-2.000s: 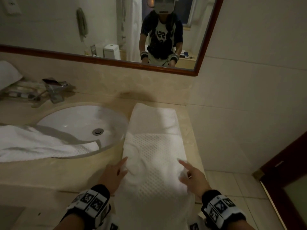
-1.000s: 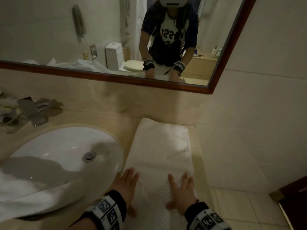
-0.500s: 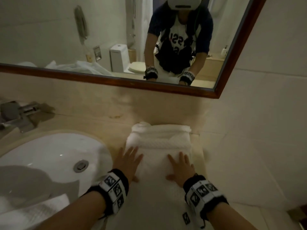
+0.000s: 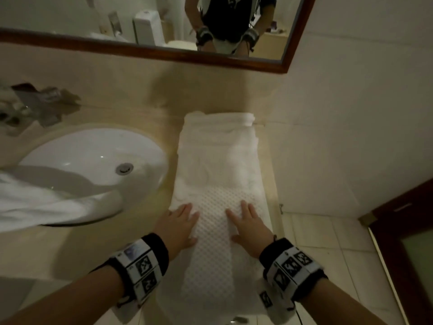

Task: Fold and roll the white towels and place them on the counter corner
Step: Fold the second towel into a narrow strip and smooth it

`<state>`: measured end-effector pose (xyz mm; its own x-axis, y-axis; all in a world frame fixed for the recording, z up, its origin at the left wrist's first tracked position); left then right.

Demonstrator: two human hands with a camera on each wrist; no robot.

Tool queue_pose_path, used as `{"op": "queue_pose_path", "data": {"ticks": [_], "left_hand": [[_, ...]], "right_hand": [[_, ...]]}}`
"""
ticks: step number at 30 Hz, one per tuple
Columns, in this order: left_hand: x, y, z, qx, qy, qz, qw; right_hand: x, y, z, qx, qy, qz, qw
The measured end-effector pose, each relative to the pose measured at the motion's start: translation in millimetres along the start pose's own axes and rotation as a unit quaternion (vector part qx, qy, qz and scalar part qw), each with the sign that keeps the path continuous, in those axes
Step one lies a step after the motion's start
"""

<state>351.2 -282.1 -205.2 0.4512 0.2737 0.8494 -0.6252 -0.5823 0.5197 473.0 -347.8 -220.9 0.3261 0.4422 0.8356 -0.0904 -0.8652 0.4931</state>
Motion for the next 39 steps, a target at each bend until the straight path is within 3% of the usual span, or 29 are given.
{"op": "queue_pose_path", "data": {"ticks": [9,17,23,31,39], "left_hand": [[13,-39,-5,0.009,0.023,-0.016,1.0],[51,-112,-30,0.059,0.037,-0.03,0.997],[76,-143,-47,0.068,0.02,-0.014,0.997],[45,-75,-35,0.038,0.014,0.021,0.999],[1,26,-19,0.015,0.027,0.026,0.999]], "right_hand": [[19,-30,16,-0.017,-0.013,0.015,1.0],[72,-99,41,-0.013,-0.005,0.027,1.0],[95,-132,57,-0.009,-0.006,-0.002,1.0],[50,-37,48,0.051,0.015,-0.035,0.998],[19,64,11,0.065,-0.002,0.119,0.991]]}}
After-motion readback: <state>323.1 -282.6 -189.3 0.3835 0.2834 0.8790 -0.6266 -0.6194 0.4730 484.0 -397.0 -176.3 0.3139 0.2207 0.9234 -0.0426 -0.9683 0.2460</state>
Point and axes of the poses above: each hand's wrist, its own y-axis away from the middle knuckle, its own x-axis out of the back of the hand, z = x × y, the point moved 10 cm from there along -y, towards the middle knuckle, and after that the axes turned 7 degrees about x, right-handed, at the moved point
